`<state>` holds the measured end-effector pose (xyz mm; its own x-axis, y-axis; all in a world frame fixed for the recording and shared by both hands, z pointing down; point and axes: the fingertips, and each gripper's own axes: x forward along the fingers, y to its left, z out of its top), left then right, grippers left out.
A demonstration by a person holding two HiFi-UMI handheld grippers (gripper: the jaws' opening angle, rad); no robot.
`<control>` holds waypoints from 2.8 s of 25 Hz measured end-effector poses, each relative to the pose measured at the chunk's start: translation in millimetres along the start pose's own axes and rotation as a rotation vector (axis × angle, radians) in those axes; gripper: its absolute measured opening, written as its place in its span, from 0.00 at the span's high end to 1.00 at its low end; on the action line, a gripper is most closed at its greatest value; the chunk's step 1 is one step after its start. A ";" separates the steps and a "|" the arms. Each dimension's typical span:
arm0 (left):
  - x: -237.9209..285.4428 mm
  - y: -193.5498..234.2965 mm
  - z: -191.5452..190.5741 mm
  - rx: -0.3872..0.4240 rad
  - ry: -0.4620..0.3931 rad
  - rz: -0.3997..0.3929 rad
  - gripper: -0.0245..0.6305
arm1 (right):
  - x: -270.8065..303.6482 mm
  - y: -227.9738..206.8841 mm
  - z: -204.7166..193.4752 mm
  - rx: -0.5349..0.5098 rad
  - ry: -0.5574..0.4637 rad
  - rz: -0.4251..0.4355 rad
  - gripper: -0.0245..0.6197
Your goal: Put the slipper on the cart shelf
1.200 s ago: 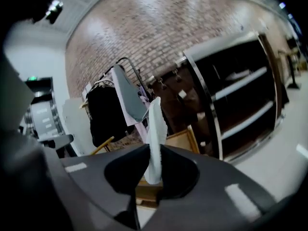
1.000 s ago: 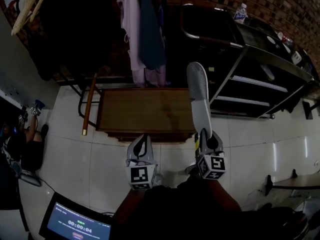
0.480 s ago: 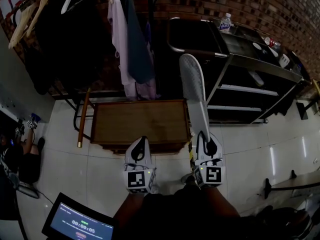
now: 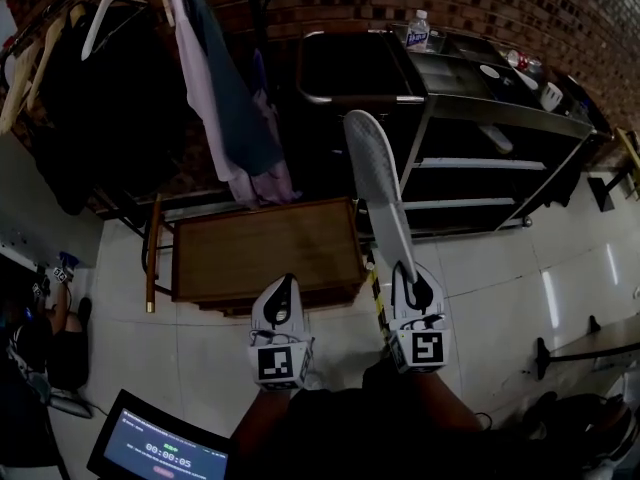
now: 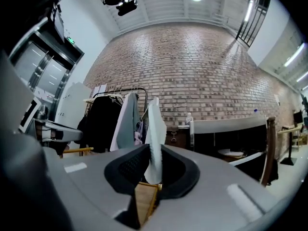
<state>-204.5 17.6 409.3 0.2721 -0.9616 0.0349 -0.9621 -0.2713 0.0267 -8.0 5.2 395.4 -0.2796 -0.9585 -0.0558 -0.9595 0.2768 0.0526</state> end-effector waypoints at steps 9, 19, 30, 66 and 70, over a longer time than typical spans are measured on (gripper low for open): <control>66.5 -59.9 1.2 0.029 0.021 -0.037 0.94 | 6.9 -86.3 -39.1 0.027 0.111 -0.031 0.88; 164.5 -152.9 -4.3 0.038 0.046 -0.072 0.94 | 6.8 -216.7 -106.6 0.083 0.300 -0.095 0.88; 253.7 -218.8 -25.0 0.021 0.078 -0.030 0.94 | 72.4 -328.6 -142.3 0.132 0.359 -0.075 0.88; 260.6 -180.9 -29.1 0.112 0.122 0.191 0.94 | 311.1 -372.4 -255.9 1.446 0.471 -0.192 0.84; 254.7 -177.8 -27.3 0.114 0.120 0.203 0.94 | 310.1 -376.6 -255.5 1.421 0.479 -0.206 0.67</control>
<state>36.3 -178.0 440.7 0.0665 -0.9870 0.1461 -0.9910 -0.0824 -0.1052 275.6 -413.8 613.0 -0.3715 -0.8410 0.3933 -0.2935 -0.2955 -0.9091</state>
